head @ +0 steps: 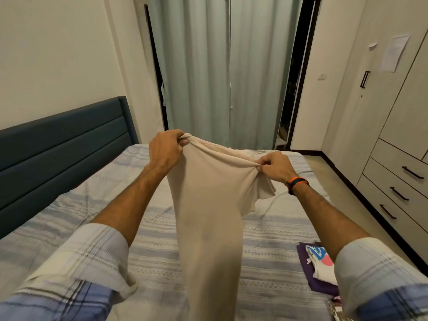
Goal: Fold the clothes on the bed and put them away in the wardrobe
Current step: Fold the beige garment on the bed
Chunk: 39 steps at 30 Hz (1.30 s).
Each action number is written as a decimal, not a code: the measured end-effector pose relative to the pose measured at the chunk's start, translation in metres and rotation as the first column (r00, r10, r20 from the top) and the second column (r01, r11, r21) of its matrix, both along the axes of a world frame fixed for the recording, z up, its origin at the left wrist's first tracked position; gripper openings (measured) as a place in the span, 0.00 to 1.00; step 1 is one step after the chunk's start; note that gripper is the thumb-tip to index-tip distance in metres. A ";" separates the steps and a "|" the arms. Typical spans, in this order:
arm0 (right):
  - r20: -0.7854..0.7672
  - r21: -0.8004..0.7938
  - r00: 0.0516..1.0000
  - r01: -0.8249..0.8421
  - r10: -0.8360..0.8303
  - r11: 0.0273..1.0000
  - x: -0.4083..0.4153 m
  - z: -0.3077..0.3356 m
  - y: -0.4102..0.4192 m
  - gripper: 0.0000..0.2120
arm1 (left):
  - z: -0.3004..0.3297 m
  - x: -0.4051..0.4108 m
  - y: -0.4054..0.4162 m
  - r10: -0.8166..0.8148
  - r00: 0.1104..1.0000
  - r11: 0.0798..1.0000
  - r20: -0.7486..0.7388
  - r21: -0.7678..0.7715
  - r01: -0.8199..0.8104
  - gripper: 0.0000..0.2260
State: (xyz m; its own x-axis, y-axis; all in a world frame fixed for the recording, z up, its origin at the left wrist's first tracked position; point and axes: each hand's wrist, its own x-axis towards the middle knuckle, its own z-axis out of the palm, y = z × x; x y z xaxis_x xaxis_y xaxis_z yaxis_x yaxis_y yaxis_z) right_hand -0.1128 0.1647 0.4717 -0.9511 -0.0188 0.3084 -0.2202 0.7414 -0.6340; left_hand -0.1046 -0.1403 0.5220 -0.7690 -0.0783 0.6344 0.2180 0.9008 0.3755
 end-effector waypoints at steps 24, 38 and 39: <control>0.706 -0.079 0.689 -0.150 0.162 0.985 -0.017 -0.101 0.011 0.08 | -0.127 -0.039 -0.020 -0.198 0.566 0.970 0.800 0.075 0.233 0.04; 0.084 -0.178 0.985 0.162 -0.149 0.971 -0.176 -0.024 -0.016 0.14 | -0.061 -0.204 -0.010 0.002 0.980 0.935 0.199 0.348 -0.072 0.07; 0.028 -0.194 0.987 0.163 -0.160 0.967 -0.184 -0.011 -0.019 0.14 | -0.046 -0.212 -0.009 -0.010 0.992 0.932 0.127 0.360 -0.037 0.07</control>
